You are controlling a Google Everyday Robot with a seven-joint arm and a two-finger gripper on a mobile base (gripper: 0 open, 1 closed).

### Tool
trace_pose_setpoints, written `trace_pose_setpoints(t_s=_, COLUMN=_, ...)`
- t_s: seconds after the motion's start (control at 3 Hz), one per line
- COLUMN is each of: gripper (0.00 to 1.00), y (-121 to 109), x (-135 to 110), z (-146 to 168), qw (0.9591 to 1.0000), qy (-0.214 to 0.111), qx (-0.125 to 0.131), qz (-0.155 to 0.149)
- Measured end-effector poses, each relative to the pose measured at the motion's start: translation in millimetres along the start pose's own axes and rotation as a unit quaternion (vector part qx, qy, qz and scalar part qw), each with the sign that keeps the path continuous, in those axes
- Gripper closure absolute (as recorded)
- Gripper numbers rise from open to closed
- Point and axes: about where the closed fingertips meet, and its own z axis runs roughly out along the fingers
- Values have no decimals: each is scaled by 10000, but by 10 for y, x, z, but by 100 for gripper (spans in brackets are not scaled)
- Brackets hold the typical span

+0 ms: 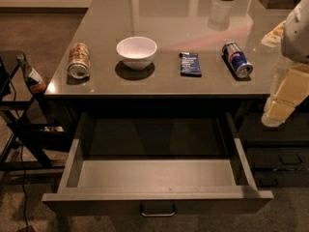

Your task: Place redbull can into top drawer

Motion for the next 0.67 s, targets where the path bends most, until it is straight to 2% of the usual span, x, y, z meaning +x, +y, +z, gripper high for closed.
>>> trace_pose_setpoints(t_s=0.67, gripper=0, y=-42, x=2, z=12, qw=9999, qy=-87, qx=-40, qz=128)
